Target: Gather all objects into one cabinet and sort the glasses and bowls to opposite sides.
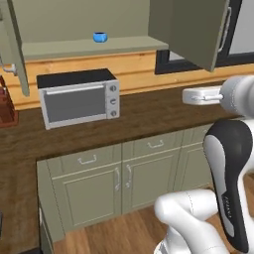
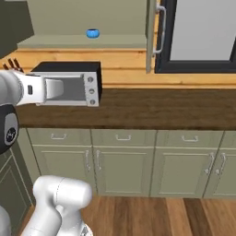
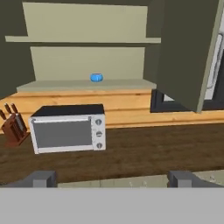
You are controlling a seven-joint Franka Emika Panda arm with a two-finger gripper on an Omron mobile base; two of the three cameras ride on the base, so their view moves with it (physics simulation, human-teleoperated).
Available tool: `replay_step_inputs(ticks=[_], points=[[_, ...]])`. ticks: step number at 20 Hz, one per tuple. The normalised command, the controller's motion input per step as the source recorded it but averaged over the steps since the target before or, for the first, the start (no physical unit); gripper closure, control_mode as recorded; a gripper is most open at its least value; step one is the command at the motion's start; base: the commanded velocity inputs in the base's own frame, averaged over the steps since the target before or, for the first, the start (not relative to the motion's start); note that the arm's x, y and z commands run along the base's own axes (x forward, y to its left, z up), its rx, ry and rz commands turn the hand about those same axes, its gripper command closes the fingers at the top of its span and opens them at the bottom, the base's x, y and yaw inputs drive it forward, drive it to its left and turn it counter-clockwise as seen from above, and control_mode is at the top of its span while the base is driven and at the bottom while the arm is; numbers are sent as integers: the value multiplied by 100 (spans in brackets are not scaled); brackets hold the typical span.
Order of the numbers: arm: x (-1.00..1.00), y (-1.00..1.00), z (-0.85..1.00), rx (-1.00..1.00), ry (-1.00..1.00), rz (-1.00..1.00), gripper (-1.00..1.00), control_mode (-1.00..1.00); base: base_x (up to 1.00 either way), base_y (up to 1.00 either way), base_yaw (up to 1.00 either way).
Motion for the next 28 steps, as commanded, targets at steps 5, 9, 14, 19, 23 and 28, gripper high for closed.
replay_step_inputs(ticks=[5,9,14,19,23,28], points=[[0,0,0,0,0,0,-100,100,30,38,7],[0,0,0,0,0,0,-100,100,44,0,1],[0,0,0,0,0,0,-100,100,67,14,3],[0,0,0,0,0,0,-100,100,40,11,6],[0,0,0,0,0,0,-100,100,43,0,6],[0,0,0,0,0,0,-100,100,58,0,5]])
